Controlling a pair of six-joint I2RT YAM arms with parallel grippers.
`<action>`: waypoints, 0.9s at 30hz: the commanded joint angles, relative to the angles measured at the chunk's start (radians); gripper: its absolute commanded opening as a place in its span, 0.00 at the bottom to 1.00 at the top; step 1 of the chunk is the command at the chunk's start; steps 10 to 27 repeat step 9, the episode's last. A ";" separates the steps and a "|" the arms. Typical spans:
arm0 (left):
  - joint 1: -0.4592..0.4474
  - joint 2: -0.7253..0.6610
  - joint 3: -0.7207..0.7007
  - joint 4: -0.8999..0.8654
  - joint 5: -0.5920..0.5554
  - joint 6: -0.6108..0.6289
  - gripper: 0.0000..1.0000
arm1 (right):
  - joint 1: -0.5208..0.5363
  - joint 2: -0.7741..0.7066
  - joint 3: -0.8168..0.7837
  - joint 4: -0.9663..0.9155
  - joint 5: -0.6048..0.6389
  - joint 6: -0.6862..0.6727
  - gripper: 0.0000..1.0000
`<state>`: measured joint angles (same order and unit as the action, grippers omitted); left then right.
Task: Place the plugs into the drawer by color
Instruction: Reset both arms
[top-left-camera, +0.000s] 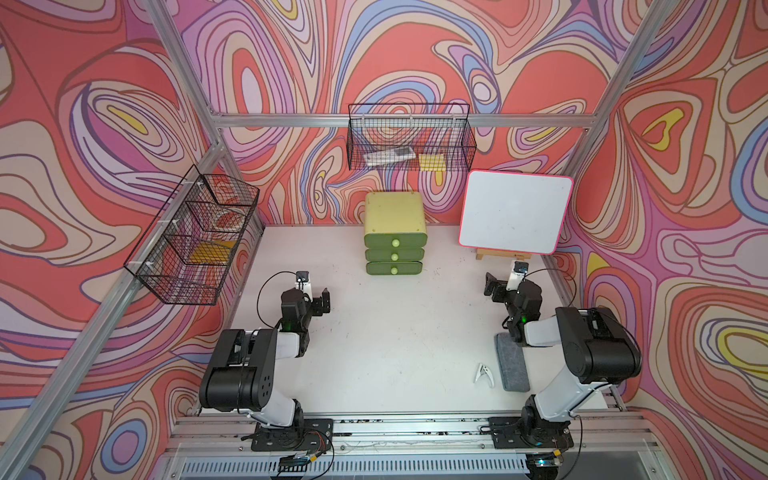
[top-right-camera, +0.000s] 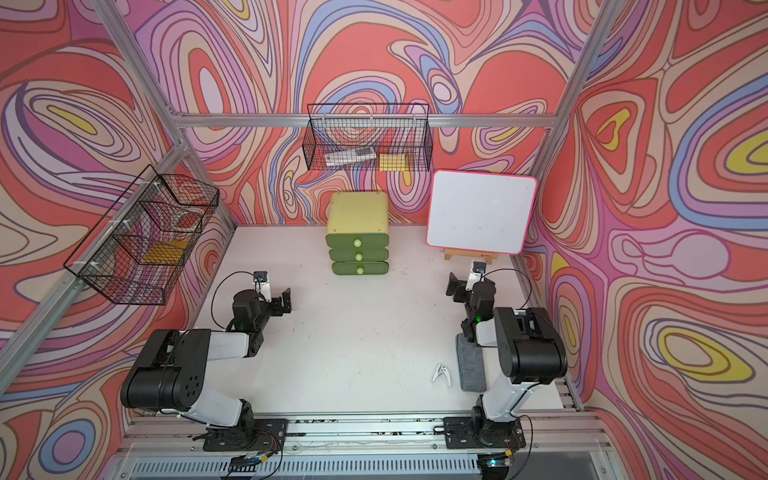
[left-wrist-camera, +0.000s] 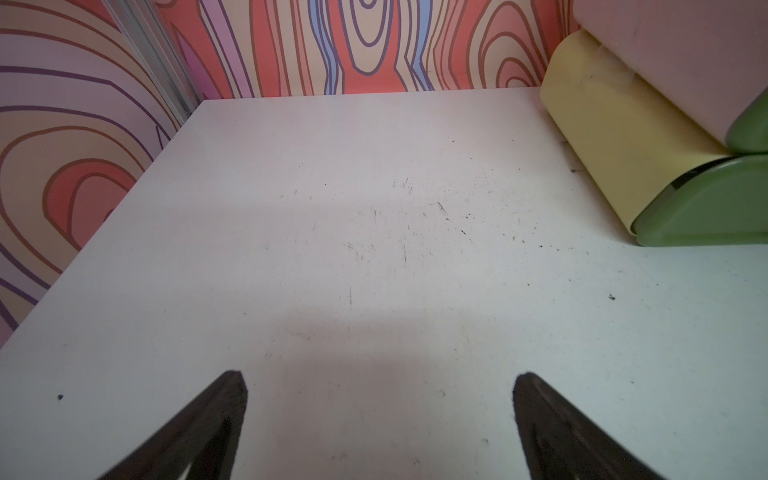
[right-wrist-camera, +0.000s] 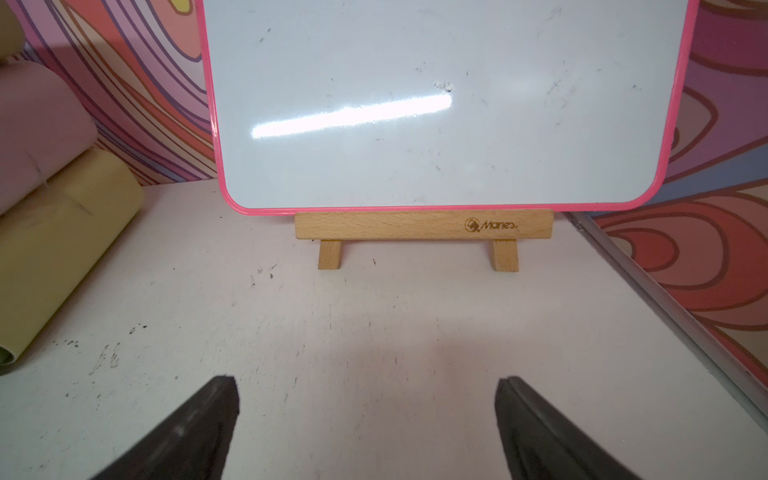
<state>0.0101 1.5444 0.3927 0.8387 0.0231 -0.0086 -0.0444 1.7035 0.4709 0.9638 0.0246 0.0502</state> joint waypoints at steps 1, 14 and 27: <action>-0.010 0.003 0.012 -0.001 -0.005 0.005 0.99 | 0.005 -0.014 -0.011 -0.011 -0.009 0.010 0.98; 0.019 -0.012 0.000 0.006 0.049 -0.015 0.99 | 0.019 -0.014 -0.007 -0.015 0.010 -0.001 0.98; 0.019 -0.012 0.000 0.006 0.049 -0.015 0.99 | 0.019 -0.014 -0.007 -0.015 0.010 -0.001 0.98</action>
